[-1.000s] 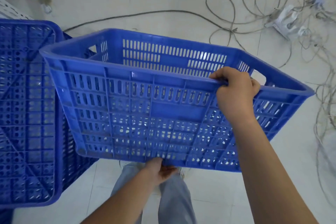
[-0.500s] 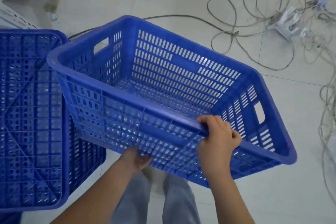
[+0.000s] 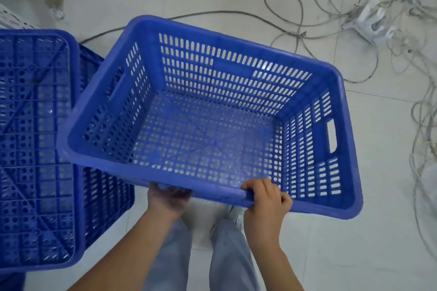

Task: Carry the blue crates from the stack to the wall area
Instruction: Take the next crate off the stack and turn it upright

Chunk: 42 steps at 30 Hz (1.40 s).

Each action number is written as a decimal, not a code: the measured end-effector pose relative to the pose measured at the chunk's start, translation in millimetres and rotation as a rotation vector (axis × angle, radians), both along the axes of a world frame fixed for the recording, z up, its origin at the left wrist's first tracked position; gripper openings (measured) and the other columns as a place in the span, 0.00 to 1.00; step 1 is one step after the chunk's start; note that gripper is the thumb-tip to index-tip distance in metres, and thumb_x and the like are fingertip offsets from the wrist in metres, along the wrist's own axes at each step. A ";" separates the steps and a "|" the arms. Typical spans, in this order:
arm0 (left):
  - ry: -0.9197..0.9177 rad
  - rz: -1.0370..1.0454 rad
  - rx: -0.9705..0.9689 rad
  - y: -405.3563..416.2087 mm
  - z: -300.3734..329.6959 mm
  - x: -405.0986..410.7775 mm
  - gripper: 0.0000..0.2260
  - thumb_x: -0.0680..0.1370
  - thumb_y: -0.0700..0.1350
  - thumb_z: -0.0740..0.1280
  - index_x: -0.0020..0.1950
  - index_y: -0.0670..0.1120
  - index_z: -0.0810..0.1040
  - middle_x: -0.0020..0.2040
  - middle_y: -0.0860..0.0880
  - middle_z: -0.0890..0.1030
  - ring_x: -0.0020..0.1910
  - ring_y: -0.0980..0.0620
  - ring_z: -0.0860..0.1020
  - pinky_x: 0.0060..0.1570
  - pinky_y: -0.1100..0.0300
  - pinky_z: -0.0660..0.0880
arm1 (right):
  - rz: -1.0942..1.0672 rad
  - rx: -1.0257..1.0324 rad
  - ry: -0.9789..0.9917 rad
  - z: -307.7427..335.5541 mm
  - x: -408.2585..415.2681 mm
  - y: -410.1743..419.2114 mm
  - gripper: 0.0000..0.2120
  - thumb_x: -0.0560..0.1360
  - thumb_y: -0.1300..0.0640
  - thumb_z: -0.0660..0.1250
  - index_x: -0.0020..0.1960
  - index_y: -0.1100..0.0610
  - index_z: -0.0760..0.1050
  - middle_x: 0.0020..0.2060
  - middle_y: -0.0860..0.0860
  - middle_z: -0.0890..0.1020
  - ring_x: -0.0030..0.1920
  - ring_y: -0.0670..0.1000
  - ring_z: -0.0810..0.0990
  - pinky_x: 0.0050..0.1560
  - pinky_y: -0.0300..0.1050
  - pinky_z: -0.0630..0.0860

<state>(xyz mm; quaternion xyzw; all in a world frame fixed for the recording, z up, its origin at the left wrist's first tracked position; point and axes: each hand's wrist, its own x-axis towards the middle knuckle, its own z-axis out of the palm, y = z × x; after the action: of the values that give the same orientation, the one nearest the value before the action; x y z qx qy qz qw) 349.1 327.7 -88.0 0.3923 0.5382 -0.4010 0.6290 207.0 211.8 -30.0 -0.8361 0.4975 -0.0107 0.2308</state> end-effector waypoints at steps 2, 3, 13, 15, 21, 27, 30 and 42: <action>-0.053 -0.029 -0.035 6.1 -1.3 5.0 0.05 0.66 0.48 0.65 0.34 0.48 0.72 0.29 0.49 0.73 0.28 0.48 0.72 0.37 0.58 0.76 | 0.045 0.003 0.029 -13.4 -11.3 0.9 0.22 0.56 0.66 0.48 0.39 0.51 0.75 0.34 0.46 0.77 0.39 0.45 0.67 0.43 0.43 0.56; -0.081 -0.053 -0.045 8.2 -1.0 7.5 0.05 0.67 0.48 0.65 0.34 0.48 0.74 0.29 0.50 0.75 0.27 0.49 0.74 0.37 0.57 0.78 | 0.067 0.001 0.044 -20.0 -14.9 -0.2 0.22 0.56 0.64 0.46 0.39 0.50 0.74 0.34 0.46 0.77 0.39 0.45 0.67 0.43 0.44 0.57; -0.080 0.081 0.150 5.2 5.7 15.2 0.14 0.81 0.51 0.55 0.50 0.47 0.78 0.51 0.44 0.80 0.55 0.42 0.78 0.61 0.42 0.73 | 0.480 0.027 0.442 -65.5 -18.3 -22.3 0.23 0.44 0.69 0.78 0.36 0.56 0.78 0.33 0.52 0.78 0.31 0.55 0.78 0.32 0.48 0.75; -0.090 -0.015 0.186 7.8 6.7 19.1 0.16 0.80 0.53 0.55 0.56 0.47 0.78 0.59 0.45 0.79 0.61 0.41 0.76 0.62 0.41 0.72 | 0.546 0.067 0.532 -73.8 -22.8 -26.2 0.22 0.42 0.67 0.80 0.34 0.57 0.77 0.31 0.53 0.78 0.29 0.55 0.77 0.28 0.47 0.74; -0.153 -0.338 0.594 10.7 -6.2 64.9 0.23 0.79 0.53 0.58 0.73 0.47 0.68 0.69 0.50 0.73 0.65 0.44 0.74 0.54 0.49 0.75 | 0.597 0.116 0.615 -87.3 -26.8 -28.3 0.29 0.35 0.67 0.81 0.35 0.58 0.78 0.31 0.54 0.78 0.30 0.56 0.77 0.26 0.47 0.73; -0.587 -1.007 0.980 -16.0 -5.0 121.4 0.34 0.80 0.52 0.60 0.79 0.40 0.47 0.80 0.46 0.47 0.78 0.44 0.52 0.75 0.49 0.54 | 0.699 0.231 0.625 -78.4 -25.2 -36.1 0.26 0.71 0.68 0.67 0.67 0.59 0.66 0.62 0.56 0.71 0.61 0.59 0.71 0.58 0.50 0.70; -0.645 -1.111 0.976 -28.6 -5.1 148.4 0.35 0.80 0.52 0.59 0.79 0.41 0.44 0.80 0.46 0.46 0.79 0.45 0.49 0.76 0.49 0.52 | 0.752 0.317 0.649 -75.9 -29.7 -39.4 0.26 0.74 0.69 0.62 0.70 0.58 0.62 0.66 0.55 0.68 0.64 0.58 0.67 0.60 0.48 0.68; -0.426 -1.255 0.820 -23.4 -1.9 187.4 0.34 0.80 0.49 0.63 0.78 0.39 0.50 0.76 0.39 0.60 0.72 0.36 0.64 0.70 0.42 0.64 | -0.375 0.090 0.213 -72.3 -20.3 -150.2 0.20 0.72 0.65 0.62 0.64 0.64 0.70 0.62 0.60 0.72 0.61 0.61 0.71 0.57 0.56 0.71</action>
<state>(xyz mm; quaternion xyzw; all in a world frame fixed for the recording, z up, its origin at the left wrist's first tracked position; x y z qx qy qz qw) 536.5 304.3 -89.9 0.8933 0.1883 -0.3670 0.1787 186.7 61.6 -102.2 -0.7143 0.6658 0.0573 0.2080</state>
